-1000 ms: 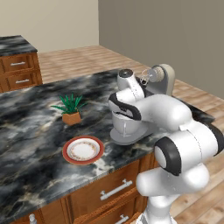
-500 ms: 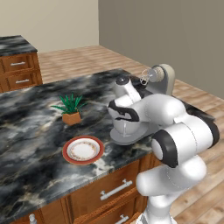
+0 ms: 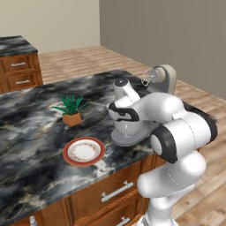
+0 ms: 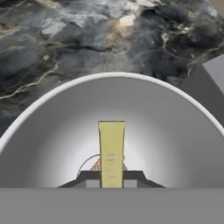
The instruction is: Add butter and sugar cubes to the stand mixer bowl and then turn on the stand mixer to begin making frosting.
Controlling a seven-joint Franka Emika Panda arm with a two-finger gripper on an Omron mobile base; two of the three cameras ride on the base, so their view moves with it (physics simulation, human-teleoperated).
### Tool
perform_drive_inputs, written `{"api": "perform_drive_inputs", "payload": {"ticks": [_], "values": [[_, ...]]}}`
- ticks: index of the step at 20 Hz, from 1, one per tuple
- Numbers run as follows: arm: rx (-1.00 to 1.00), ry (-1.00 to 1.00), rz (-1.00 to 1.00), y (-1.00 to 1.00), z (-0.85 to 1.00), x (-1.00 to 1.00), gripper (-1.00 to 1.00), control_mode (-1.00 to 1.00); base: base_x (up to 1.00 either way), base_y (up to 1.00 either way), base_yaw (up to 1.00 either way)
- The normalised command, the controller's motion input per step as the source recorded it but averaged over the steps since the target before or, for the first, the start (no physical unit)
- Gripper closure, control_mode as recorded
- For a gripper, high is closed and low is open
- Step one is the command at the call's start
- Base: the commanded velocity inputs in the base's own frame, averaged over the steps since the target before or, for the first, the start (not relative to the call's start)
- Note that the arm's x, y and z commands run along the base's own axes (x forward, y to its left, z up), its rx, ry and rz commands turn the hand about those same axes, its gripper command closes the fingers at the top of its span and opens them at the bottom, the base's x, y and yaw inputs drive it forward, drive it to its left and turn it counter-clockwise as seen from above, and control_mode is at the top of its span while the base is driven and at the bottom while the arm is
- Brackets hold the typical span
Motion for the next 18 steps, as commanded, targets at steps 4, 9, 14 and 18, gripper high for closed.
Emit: {"api": "perform_drive_inputs", "payload": {"ticks": [4, 9, 14, 18], "values": [[-0.02, 0.00, -0.08, 0.00, -0.28, 0.13, -1.00, -1.00, 0.00, 0.00, 0.00], [-0.01, 0.00, -0.09, -0.03, -0.12, 0.03, -1.00, -1.00, 0.00, 0.00, 0.00], [0.01, 0.00, -0.09, -0.21, 0.01, 0.00, -1.00, -1.00, 0.00, 0.00, 0.00], [0.11, 0.00, -0.05, -0.38, 0.28, -0.13, -1.00, -1.00, 0.00, 0.00, 0.00]]}}
